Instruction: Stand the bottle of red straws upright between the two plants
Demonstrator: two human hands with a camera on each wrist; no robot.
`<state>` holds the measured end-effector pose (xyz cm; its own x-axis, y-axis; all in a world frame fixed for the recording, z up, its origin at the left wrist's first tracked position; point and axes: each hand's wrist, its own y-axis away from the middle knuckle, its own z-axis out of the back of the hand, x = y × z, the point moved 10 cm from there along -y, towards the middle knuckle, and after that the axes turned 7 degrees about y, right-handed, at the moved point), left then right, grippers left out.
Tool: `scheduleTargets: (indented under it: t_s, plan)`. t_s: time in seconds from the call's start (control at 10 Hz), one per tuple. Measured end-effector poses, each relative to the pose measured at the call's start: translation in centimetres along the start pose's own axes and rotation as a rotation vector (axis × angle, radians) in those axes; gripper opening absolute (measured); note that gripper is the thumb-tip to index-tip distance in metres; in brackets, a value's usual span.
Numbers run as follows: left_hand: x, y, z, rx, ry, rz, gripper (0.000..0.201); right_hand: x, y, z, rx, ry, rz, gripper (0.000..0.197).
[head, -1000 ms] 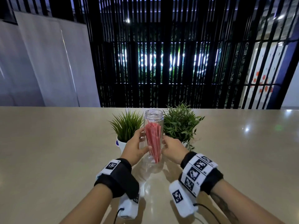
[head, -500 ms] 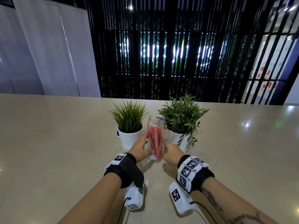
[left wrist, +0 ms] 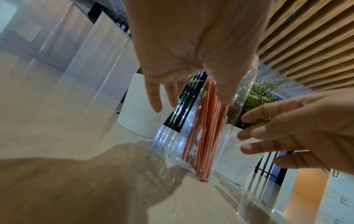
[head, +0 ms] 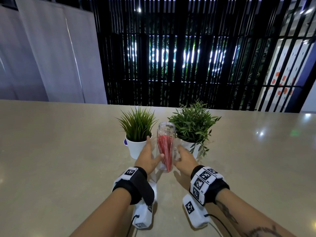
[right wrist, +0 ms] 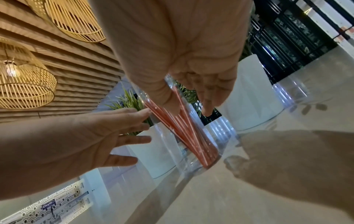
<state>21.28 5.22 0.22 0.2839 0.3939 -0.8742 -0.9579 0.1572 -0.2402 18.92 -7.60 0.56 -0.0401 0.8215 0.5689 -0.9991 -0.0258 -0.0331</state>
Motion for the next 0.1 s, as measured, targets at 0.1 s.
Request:
scheduleTargets:
  t_s: [0.1]
  plan:
    - [1.06,1.16,2.0,-0.193,-0.031,0.069,0.058,-1.45,-0.01,1.75,-0.14,0.025,-0.057,0.031]
